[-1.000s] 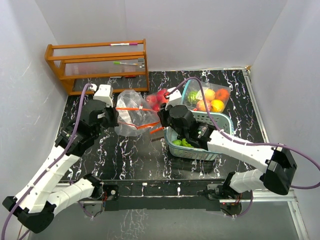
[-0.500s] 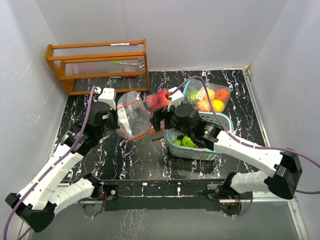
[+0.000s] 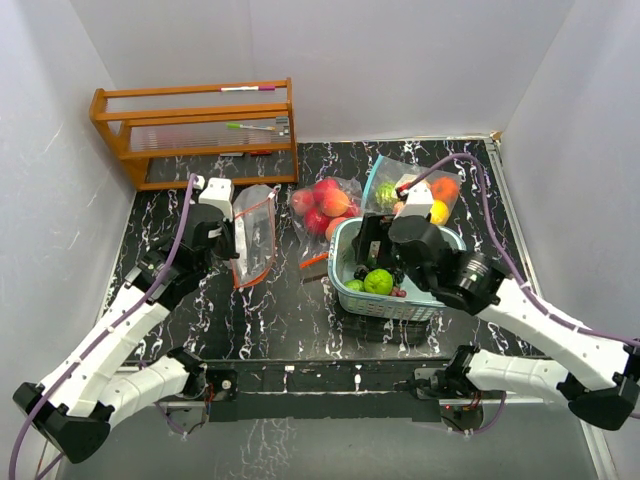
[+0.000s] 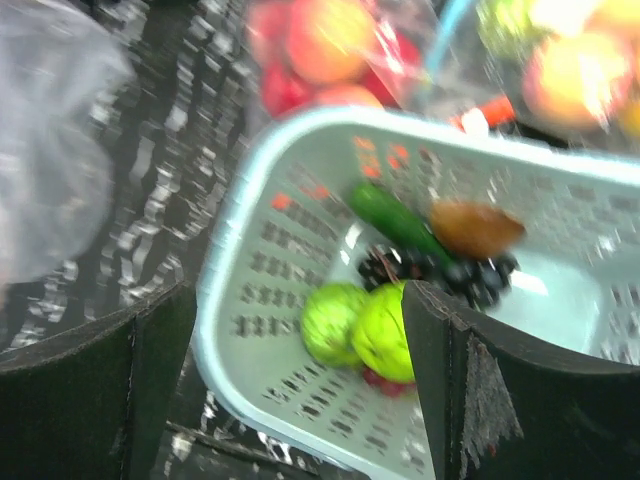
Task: Place the food in the zip-top bag and seal the zipper
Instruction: Open the zipper of the food storage bag at the center of the board, then pick up the fake fruit from the bin.
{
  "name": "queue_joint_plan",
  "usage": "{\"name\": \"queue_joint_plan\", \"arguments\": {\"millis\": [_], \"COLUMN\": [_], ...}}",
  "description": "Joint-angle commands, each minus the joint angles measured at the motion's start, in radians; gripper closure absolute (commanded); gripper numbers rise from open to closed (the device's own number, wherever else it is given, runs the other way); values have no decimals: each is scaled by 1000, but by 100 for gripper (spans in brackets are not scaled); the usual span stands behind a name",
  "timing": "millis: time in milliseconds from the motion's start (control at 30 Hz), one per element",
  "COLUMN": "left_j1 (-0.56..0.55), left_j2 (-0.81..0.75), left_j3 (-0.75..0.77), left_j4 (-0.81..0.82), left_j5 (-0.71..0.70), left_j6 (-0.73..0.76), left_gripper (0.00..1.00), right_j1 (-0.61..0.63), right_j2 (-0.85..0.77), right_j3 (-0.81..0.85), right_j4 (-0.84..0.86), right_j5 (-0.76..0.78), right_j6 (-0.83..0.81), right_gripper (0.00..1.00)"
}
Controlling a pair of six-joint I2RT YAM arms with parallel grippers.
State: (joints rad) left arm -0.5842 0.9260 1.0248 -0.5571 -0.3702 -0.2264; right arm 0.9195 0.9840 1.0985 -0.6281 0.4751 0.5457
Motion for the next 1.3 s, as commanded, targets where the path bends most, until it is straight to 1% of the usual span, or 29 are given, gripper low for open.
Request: {"name": "queue_joint_plan", "arguments": {"millis": [0,67,133,233,367,500,567,600,667,733,767,800,867,933,1100,1167,1267], "left_j1": [6,6,5,5,4,6,6,5,5,6,6,5,5,5,6,5,6], "left_j2": [-22,-38,-45,-39,-24,-28,-27,-23,-15,-9,-7,-5,4,19,57,73,108], "left_j3": [2,-22,-44,-61,-62,-75,-83,-82,-81,-82,-84,-85,-86,-83,-81,-77,-64], "left_j4": [-27,-13,0,16,34,53,60,59,60,64,68,72,82,91,125,142,167], "left_j5": [-22,-18,-1,31,63,78,89,93,100,106,107,110,114,129,176,195,226], "left_j6": [13,7,-1,-10,-17,-23,-25,-26,-29,-30,-31,-32,-37,-45,-70,-79,-94], "left_gripper": [100,100,100,100,100,100,100,100,100,100,100,100,100,100,100,100,100], "right_j1": [-7,-6,-6,-11,-55,-110,-162,-181,-200,-201,-201,-201,-202,-202,-201,-201,-201], "right_j2": [79,86,85,103,171,225,249,258,264,247,232,215,174,131,52,22,-10], "right_j3": [-24,-71,-114,-155,-179,-235,-262,-271,-279,-282,-278,-272,-247,-206,-54,-10,44], "right_j4": [-337,-333,-280,-223,-166,-21,37,51,56,55,52,47,29,-1,-109,-101,-37], "right_j5": [94,71,42,28,-22,-95,-149,-173,-193,-196,-195,-192,-172,-150,-111,-149,-267], "right_j6": [256,292,293,294,255,199,175,170,168,170,170,169,160,138,69,18,-37], "right_gripper": [12,9,8,2,2,2,3,6,24,45,53,58,63,66,66,67,67]}}
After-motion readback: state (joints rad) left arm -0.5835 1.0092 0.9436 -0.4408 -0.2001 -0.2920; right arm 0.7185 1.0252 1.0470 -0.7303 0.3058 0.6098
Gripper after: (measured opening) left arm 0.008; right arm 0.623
